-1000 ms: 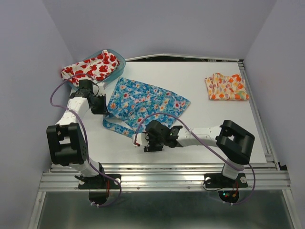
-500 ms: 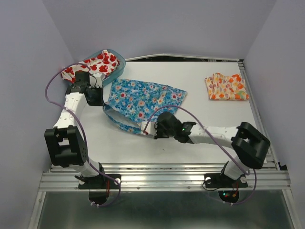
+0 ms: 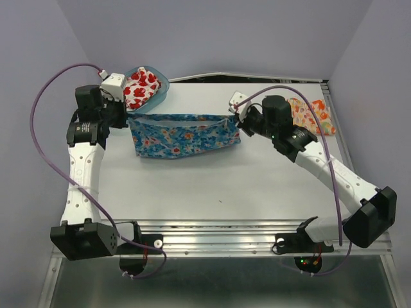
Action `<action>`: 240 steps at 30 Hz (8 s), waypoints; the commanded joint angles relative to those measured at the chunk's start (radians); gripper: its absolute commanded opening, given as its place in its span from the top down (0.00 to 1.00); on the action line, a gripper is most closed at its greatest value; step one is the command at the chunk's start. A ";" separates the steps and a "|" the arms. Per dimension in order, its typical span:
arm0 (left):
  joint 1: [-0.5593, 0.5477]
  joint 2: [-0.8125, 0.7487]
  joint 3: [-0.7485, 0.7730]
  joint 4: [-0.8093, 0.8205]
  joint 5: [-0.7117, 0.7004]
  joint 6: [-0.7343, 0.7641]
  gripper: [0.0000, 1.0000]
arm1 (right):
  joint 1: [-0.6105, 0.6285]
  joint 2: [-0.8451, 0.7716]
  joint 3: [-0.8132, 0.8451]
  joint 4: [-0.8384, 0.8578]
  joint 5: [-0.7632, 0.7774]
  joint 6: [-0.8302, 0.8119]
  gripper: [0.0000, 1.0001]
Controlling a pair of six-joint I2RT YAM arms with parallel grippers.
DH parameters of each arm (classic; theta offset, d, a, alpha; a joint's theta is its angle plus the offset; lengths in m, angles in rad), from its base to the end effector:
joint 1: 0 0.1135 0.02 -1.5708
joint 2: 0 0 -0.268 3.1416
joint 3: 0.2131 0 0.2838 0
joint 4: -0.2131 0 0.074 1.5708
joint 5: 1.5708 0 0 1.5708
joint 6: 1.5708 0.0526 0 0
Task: Fold and stack the skirts
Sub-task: Flatten the skirt out, then fold the skirt
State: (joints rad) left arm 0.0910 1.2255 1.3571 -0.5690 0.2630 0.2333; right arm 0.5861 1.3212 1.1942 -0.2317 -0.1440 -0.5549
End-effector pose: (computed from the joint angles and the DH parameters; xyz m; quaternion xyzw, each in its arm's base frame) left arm 0.3094 0.0145 0.4087 0.1297 0.8293 -0.0233 0.5431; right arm 0.2912 0.2024 0.3533 -0.4772 0.6678 0.0680 0.5672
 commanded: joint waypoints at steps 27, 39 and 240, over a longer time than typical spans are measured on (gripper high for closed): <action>-0.085 0.620 0.948 0.323 0.103 0.001 1.00 | -0.428 0.462 0.830 0.143 -0.015 0.081 0.99; -0.197 0.321 -0.066 0.193 0.202 0.365 1.00 | -0.376 0.104 -0.112 -0.043 -0.307 -0.410 0.99; -0.298 0.442 -0.144 0.886 -0.194 0.567 1.00 | -0.295 0.617 0.380 0.284 0.118 -0.329 0.99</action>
State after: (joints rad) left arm -0.2237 1.7443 1.2610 0.1543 0.1787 0.7456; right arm 0.3134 2.0468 1.6444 -0.0654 -0.0784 -0.8722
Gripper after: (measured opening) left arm 0.022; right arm 0.021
